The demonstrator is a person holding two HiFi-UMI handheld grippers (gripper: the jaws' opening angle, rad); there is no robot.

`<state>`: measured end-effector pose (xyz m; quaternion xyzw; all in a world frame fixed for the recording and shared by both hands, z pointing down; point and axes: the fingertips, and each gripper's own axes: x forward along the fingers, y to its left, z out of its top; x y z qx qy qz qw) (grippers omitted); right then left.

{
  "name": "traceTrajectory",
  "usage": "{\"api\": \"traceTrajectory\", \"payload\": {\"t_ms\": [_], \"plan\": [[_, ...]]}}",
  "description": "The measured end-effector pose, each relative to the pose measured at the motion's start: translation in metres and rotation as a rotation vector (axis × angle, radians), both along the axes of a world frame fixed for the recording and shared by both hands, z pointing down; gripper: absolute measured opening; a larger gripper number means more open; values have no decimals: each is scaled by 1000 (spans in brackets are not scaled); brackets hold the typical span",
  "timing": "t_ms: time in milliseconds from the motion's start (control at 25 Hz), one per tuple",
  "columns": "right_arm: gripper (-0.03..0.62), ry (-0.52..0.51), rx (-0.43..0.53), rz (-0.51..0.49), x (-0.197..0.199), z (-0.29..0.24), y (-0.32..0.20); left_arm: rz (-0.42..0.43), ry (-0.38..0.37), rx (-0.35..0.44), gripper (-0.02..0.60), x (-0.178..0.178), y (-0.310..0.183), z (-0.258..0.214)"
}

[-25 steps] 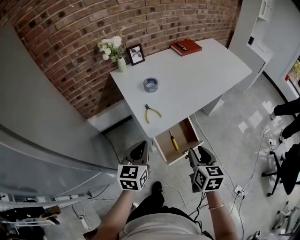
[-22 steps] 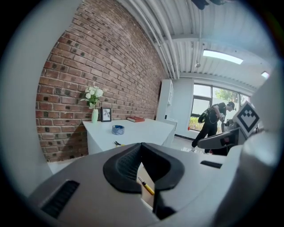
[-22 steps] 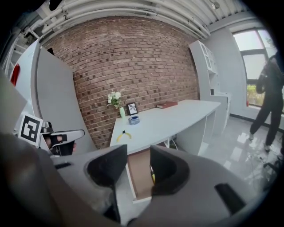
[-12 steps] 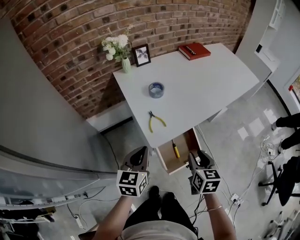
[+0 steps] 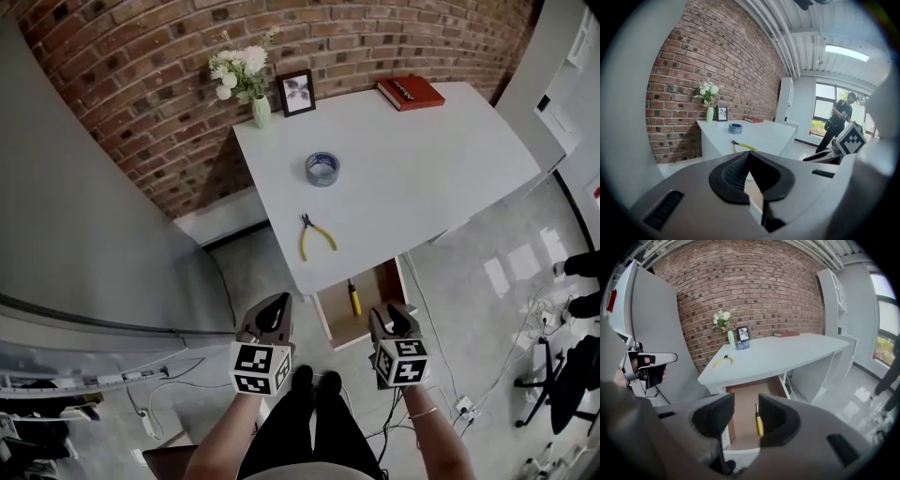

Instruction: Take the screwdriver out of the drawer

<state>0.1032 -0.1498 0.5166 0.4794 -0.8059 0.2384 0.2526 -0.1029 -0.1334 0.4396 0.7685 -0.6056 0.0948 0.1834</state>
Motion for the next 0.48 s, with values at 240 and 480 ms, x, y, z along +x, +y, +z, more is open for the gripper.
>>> {"api": "traceTrajectory", "payload": {"t_ms": [240,480], "plan": [[147,20,-44,-29,-2,46,-8,-52,-15,-24,-9,-2,2,27],[147,63,-86,-60,-4,88,-14,-51,-25,-79,-9,6,13,64]]}}
